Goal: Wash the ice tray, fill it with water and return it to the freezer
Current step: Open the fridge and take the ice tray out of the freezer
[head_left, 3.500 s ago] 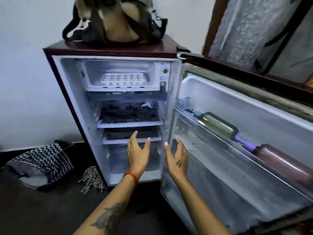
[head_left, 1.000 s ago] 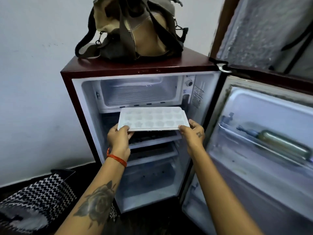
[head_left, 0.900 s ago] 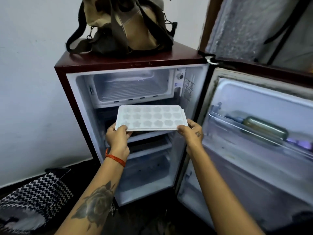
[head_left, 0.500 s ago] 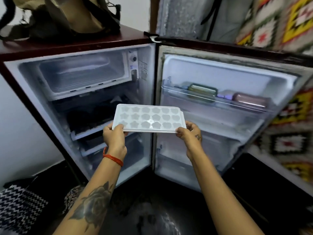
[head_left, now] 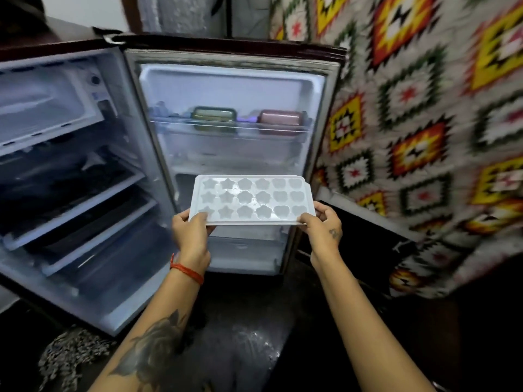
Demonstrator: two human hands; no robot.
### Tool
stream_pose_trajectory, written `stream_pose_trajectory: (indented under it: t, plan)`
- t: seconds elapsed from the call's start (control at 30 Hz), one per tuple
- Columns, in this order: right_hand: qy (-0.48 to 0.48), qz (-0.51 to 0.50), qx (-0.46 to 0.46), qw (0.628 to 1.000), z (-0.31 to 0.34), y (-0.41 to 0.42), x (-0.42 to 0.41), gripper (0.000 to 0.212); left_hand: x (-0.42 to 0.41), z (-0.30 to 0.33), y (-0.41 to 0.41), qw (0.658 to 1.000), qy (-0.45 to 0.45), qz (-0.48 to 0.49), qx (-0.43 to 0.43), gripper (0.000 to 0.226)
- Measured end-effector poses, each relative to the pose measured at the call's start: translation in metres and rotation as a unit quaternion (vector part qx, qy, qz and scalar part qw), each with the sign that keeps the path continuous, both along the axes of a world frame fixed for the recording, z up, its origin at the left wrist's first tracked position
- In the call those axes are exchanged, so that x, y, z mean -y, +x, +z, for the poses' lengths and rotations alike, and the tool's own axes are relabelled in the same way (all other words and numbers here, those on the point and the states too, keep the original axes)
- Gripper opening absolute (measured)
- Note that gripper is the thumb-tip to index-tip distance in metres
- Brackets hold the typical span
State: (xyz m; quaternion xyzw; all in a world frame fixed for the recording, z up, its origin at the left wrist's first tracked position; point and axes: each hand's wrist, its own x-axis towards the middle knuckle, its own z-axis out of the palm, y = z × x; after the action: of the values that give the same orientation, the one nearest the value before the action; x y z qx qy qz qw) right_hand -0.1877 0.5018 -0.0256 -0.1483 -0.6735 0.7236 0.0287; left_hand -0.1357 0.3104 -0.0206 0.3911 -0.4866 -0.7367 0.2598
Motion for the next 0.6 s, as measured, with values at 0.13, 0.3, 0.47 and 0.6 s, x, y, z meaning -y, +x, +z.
stream_pose_trajectory:
  t: [0.13,0.3,0.47,0.6]
  plan:
    - [0.007,-0.062,0.008,0.998,0.000,0.017,-0.065,0.038,-0.060,0.000,-0.005,0.999,0.006,-0.050,0.003,0.016]
    - [-0.012,-0.153,0.019,0.988,-0.001,0.038,-0.144,0.036,-0.133,-0.002,-0.019,0.989,-0.001,-0.144,0.018,0.020]
    - [-0.022,-0.248,0.029,0.968,-0.002,0.051,-0.211,0.035,-0.198,-0.003,-0.044,0.971,-0.030,-0.234,0.040,0.015]
    - [-0.026,-0.329,0.024,0.944,-0.003,0.057,-0.266,0.038,-0.261,-0.008,-0.070,0.946,-0.029,-0.321,0.030,0.015]
